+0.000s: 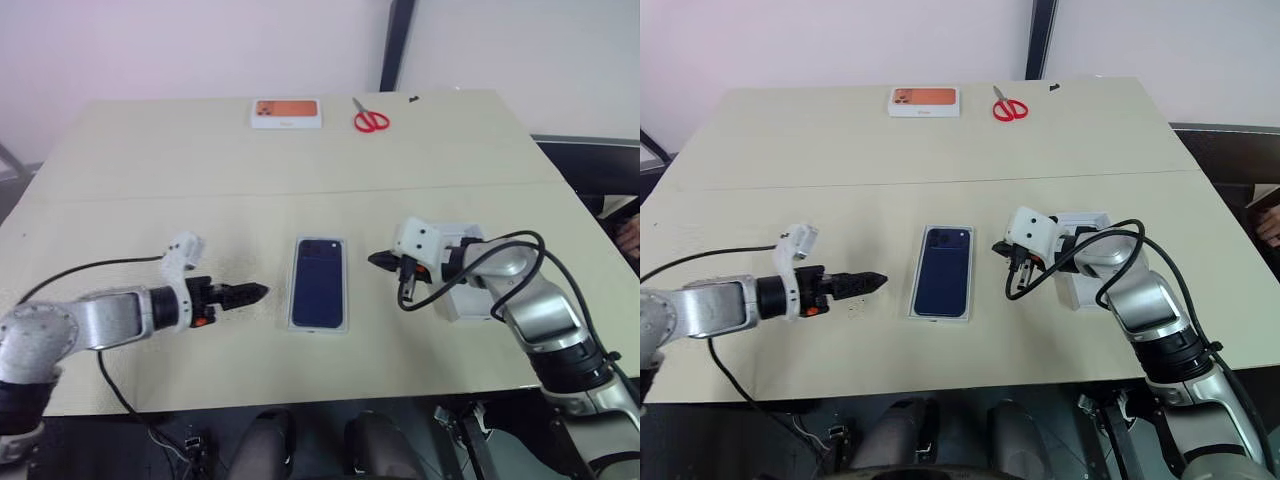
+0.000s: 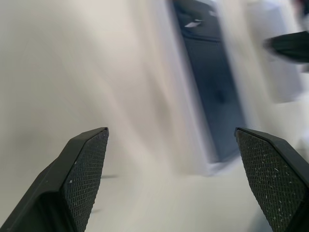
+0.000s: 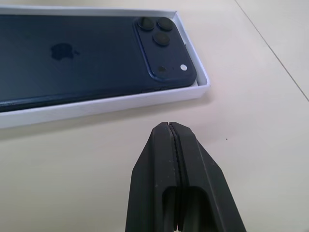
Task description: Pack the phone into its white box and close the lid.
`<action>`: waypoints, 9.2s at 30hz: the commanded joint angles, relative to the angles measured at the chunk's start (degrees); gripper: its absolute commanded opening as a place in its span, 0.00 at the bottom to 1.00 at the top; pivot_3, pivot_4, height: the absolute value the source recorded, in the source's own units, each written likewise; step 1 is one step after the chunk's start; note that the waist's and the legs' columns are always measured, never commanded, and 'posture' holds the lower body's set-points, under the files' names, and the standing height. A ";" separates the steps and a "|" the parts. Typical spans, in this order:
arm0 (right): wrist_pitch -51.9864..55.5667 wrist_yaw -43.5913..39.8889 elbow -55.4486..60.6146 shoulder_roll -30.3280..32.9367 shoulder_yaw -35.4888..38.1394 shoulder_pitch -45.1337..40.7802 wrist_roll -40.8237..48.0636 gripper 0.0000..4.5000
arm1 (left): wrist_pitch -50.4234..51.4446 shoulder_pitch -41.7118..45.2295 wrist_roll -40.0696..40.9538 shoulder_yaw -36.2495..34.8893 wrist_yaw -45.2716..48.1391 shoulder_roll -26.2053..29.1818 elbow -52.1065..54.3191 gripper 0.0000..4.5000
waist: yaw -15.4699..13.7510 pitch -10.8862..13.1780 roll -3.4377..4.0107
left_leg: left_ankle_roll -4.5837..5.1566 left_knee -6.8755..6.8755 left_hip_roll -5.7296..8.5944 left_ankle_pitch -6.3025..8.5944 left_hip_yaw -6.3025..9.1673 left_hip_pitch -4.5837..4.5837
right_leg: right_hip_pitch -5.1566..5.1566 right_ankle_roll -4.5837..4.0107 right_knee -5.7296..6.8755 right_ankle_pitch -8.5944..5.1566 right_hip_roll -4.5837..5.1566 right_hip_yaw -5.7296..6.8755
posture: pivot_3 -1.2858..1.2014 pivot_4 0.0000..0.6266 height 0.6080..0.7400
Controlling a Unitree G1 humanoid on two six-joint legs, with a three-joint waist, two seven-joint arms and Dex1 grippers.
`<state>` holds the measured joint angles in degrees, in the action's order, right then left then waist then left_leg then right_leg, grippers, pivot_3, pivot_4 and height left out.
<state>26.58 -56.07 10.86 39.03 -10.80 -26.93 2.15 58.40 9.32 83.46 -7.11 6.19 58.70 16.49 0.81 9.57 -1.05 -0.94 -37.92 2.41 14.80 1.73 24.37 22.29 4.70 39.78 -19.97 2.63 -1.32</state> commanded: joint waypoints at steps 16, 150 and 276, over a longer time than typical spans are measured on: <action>0.50 -0.16 3.47 3.37 -5.05 -1.11 -4.83 0.00 | -29.24 7.91 -55.31 16.24 38.08 -4.54 -3.54 0.01 | -0.16 0.06 0.11 | 0.55 0.01 -0.01 0.32 -0.02 0.06 | -0.14 -0.02 -0.35 0.05 0.06 0.04 | 0.52 0.24 1.00; 52.23 64.97 -11.19 -11.18 27.54 -14.77 106.18 0.01 | -48.78 8.51 -58.60 1.18 50.91 -25.89 -15.56 0.00 | 0.26 -0.08 0.21 | 0.68 -0.19 -0.07 0.37 -0.10 0.08 | -0.05 0.01 0.09 0.07 0.01 0.05 | 0.52 0.24 1.00; 13.91 3.70 19.29 19.96 4.29 10.09 8.05 0.01 | -33.20 19.26 -73.55 27.37 48.90 -34.56 -7.49 0.00 | -0.32 -0.06 0.24 | 0.73 -0.31 -0.08 0.40 -0.11 0.14 | -0.16 0.02 -0.17 0.07 -0.01 0.04 | 0.52 0.24 1.00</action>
<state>41.26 -51.76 27.45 57.98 -8.49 -16.79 9.41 25.95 28.28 9.26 20.83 54.95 24.23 6.88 0.49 9.51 -0.81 -0.21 -38.23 2.33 15.20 1.61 24.51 22.12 4.72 39.61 -19.90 2.62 -1.28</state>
